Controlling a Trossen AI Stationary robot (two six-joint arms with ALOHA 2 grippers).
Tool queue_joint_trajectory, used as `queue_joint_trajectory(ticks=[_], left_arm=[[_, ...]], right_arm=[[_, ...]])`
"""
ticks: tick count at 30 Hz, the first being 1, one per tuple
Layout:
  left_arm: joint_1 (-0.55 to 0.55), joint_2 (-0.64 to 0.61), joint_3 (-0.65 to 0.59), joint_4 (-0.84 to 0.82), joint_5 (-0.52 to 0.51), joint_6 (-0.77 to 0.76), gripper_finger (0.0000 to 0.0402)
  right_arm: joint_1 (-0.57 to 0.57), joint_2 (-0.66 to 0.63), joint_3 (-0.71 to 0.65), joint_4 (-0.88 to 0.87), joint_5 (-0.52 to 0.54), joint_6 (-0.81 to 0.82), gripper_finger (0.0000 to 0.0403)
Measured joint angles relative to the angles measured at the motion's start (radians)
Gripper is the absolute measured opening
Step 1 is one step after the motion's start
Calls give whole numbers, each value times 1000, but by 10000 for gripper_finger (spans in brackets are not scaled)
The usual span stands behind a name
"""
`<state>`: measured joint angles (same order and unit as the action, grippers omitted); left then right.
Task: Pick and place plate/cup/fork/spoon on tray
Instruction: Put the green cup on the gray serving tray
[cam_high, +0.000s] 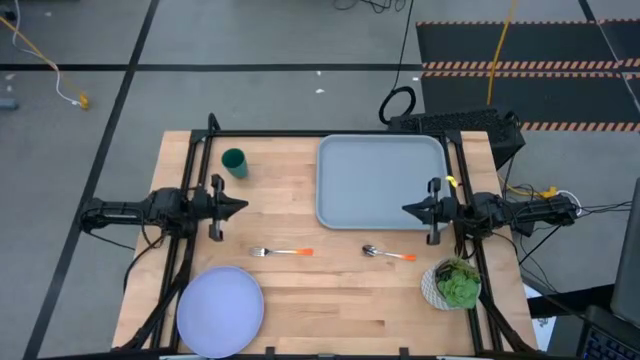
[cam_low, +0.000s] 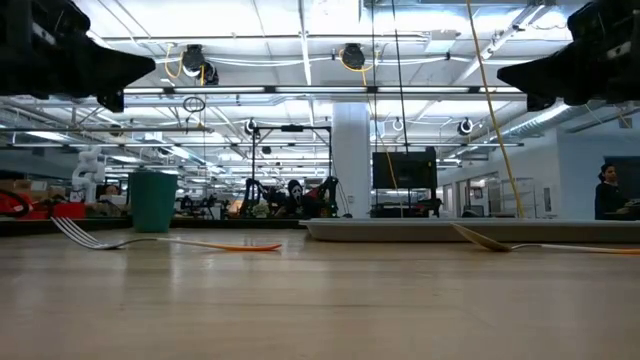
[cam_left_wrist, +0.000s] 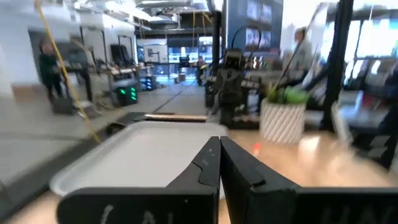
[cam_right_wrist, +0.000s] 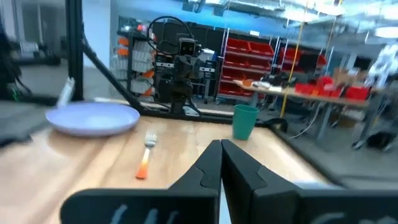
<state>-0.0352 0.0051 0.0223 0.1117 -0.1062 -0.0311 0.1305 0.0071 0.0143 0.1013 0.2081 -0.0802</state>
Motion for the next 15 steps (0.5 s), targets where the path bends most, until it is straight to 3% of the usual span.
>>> queue_joint_trajectory(ticks=[3, 7, 15], left_arm=[[0, 0, 0, -4, 1, -95, 6], [0, 0, 0, -5, 1, -157, 6], [2, 0, 0, 37, -4, -172, 6]], right_arm=[[0, 0, 0, 0, 0, 153, 0], [0, 0, 0, 1, 1, 232, 0], [0, 0, 0, 17, 1, 141, 0]])
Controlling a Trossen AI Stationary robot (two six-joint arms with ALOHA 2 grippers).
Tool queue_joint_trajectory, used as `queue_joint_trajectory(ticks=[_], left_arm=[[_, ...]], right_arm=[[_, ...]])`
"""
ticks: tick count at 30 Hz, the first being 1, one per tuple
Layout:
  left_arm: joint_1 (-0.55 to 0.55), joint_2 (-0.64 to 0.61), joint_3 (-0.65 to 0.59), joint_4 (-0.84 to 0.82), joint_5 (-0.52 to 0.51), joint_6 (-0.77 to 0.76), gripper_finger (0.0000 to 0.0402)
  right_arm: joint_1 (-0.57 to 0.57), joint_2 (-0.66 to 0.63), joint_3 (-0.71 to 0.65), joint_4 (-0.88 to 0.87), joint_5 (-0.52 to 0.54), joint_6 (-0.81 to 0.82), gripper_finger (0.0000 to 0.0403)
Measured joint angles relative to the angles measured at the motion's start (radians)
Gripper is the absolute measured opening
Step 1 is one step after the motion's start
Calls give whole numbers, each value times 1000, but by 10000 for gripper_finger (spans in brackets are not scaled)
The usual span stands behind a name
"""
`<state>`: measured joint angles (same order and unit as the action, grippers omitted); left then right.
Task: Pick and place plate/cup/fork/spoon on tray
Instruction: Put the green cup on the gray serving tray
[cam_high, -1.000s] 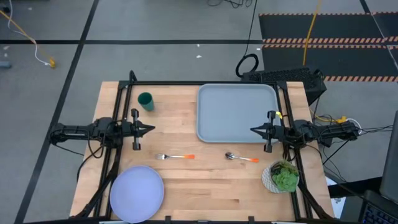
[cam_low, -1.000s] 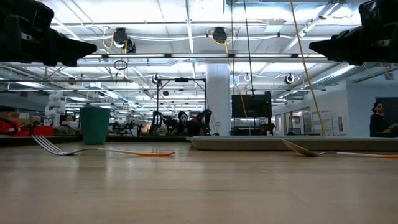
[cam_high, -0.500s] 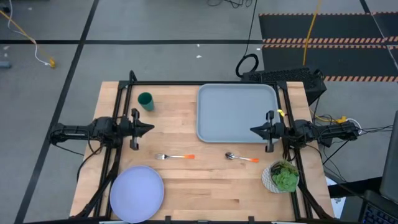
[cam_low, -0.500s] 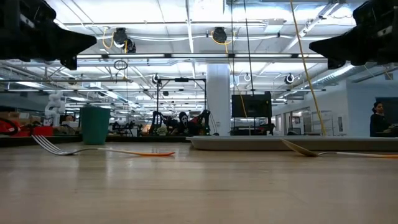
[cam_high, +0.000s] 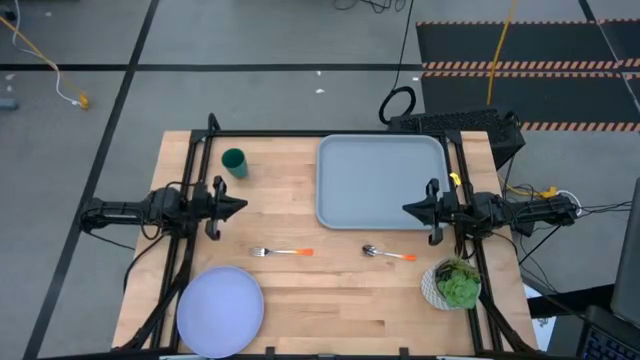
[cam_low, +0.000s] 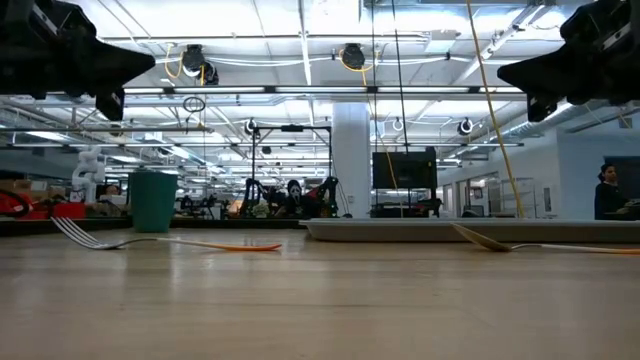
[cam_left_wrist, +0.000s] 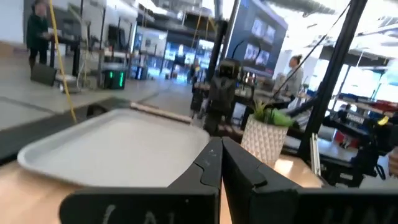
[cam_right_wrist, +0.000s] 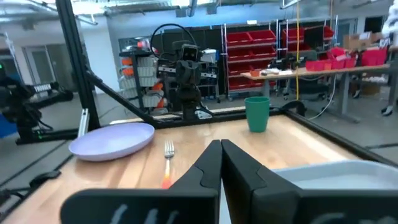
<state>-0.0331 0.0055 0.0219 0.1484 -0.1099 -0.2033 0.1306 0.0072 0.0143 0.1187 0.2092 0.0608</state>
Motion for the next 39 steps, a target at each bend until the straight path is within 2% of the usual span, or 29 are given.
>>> queue_joint_trajectory(ticks=[6, 11, 17, 23, 27, 31, 36, 39], left_arm=[[1, 0, 0, 152, -30, -5, 19], [1, 1, 3, 172, -54, 19, 43], [1, 43, 73, 108, -76, 35, 80], [1, 213, 211, 66, -80, 87, 106], [1, 370, 312, 46, -83, 116, 108], [1, 529, 436, -14, -120, 131, 108], [0, 687, 577, -116, -139, 170, 108], [0, 749, 658, -221, -235, 209, 108]], right_arm=[[0, 0, 9, 179, -2, -95, 0], [0, 9, 41, 207, 1, -152, 4], [0, 88, 81, 221, 29, -155, 54], [0, 212, 111, 328, 49, -152, 133], [0, 292, 160, 341, 78, -154, 165], [0, 392, 245, 327, 77, -166, 173], [0, 547, 398, 213, 77, -209, 172], [0, 646, 503, 134, 77, -230, 172]])
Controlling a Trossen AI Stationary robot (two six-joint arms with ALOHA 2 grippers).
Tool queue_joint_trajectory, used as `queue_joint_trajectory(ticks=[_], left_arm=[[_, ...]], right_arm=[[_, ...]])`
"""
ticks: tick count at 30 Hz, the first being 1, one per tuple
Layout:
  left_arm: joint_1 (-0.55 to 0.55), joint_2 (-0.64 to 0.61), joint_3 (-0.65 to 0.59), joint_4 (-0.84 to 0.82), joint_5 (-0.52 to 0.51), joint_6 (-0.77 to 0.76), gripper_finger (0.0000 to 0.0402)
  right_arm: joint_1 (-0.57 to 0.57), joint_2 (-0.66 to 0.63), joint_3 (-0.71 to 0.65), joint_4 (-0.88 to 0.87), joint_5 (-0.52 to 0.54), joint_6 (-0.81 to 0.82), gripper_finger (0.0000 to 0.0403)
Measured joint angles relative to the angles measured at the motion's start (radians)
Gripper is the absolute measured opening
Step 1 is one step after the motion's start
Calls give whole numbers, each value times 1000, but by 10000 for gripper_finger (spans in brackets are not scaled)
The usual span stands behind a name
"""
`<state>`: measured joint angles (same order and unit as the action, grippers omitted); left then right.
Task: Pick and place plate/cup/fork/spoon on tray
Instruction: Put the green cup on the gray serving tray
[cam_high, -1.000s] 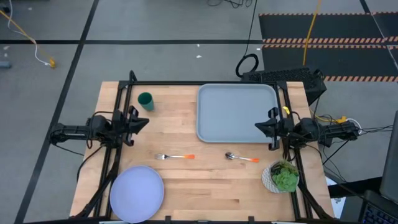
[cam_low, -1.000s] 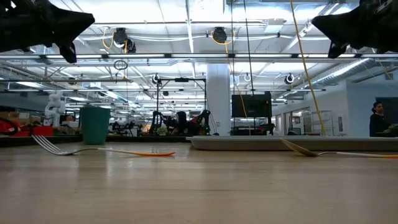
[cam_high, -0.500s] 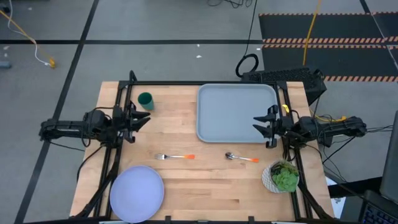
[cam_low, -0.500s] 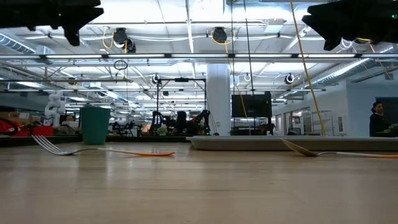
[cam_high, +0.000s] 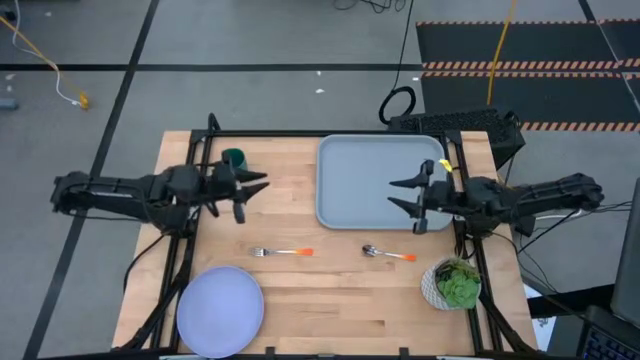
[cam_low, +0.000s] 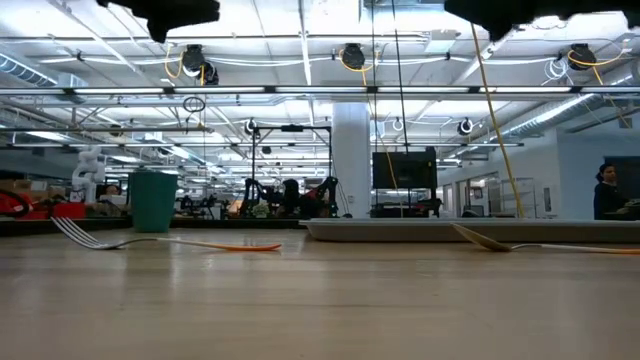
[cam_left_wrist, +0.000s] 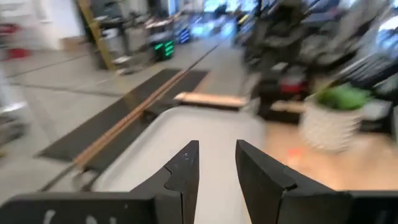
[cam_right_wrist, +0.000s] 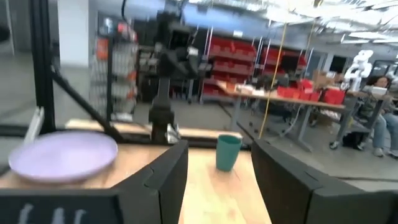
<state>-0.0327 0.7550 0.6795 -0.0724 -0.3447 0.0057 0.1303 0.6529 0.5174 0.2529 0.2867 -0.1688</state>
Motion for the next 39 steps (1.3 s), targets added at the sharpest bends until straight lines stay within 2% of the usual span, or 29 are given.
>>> queue_joint_trajectory(ticks=[3, 5, 9, 13, 19, 25, 29, 39], left_arm=[[1, 46, 57, -87, -128, 20, 108], [1, 64, 83, -103, -174, 21, 108], [0, 84, 115, -104, -179, 36, 108], [-7, 84, 115, -164, -160, 19, 108], [-6, 96, 115, -242, -152, -1, 108], [57, 171, 115, -332, -207, -48, 108], [66, 229, 115, -337, -151, -61, 108], [99, 279, 114, -350, -167, -71, 108]], right_arm=[[0, 93, 100, -75, 1, -28, 172], [0, 146, 161, -124, 2, -51, 172], [0, 225, 244, -138, 1, -113, 172], [0, 271, 246, -171, 0, -123, 172], [-34, 323, 235, -293, 2, -23, 171], [-80, 394, 235, -268, -2, -9, 171], [-112, 439, 235, -345, -2, 14, 171], [-122, 461, 235, -393, -13, 46, 171]])
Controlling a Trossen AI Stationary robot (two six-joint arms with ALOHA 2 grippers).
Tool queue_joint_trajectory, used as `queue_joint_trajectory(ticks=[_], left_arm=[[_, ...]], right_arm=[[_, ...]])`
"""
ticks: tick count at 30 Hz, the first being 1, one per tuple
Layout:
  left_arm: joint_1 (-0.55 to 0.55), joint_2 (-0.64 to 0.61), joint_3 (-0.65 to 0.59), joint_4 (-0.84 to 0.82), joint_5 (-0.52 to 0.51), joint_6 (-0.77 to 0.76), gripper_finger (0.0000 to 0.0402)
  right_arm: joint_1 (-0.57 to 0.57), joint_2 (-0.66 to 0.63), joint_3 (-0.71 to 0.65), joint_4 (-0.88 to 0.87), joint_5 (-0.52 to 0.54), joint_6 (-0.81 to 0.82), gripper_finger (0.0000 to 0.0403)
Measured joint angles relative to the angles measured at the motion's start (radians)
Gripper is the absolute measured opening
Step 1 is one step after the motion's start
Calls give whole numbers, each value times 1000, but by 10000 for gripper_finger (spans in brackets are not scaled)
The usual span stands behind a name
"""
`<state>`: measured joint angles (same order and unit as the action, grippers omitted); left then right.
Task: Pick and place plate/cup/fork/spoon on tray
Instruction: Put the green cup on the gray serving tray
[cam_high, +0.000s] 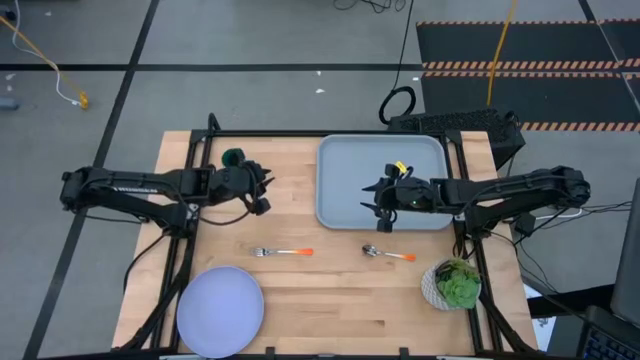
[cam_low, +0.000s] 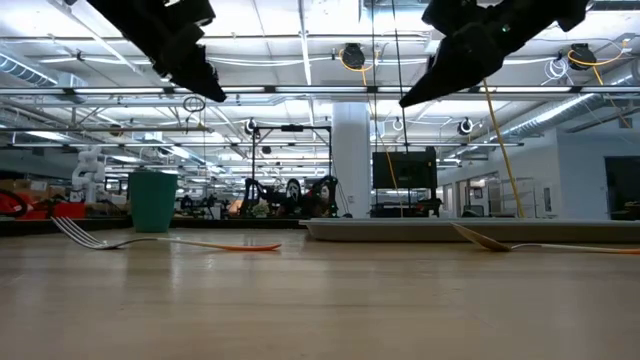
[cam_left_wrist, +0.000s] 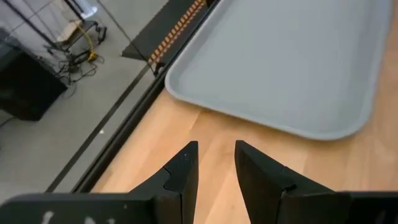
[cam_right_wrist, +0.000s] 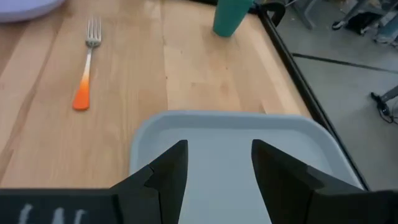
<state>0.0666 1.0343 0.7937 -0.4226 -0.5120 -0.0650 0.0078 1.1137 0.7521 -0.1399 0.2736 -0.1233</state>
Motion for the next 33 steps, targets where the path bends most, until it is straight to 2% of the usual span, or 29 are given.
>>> queue_joint_trajectory(ticks=[6, 11, 15, 20, 26, 29, 33], left_arm=[[55, -15, 1, -108, -124, -118, 108], [110, -16, 98, -322, -66, -334, 108], [131, 18, 197, -503, -7, -402, 108], [201, 84, 300, -613, 123, -349, 108], [338, 192, 455, -757, 283, -242, 108], [397, 237, 511, -830, 327, -187, 108], [465, 287, 516, -892, 373, -51, 108]], right_arm=[[0, 0, 0, -16, -42, 44, 171], [0, 0, 0, -17, -42, 35, 171], [-14, 0, 0, 57, -42, -31, 171], [-45, 0, 3, 305, -42, -149, 171], [-64, 0, 42, 490, -43, -234, 171], [-64, 0, 41, 493, -43, -248, 171], [-69, 0, 41, 441, -43, -263, 171]])
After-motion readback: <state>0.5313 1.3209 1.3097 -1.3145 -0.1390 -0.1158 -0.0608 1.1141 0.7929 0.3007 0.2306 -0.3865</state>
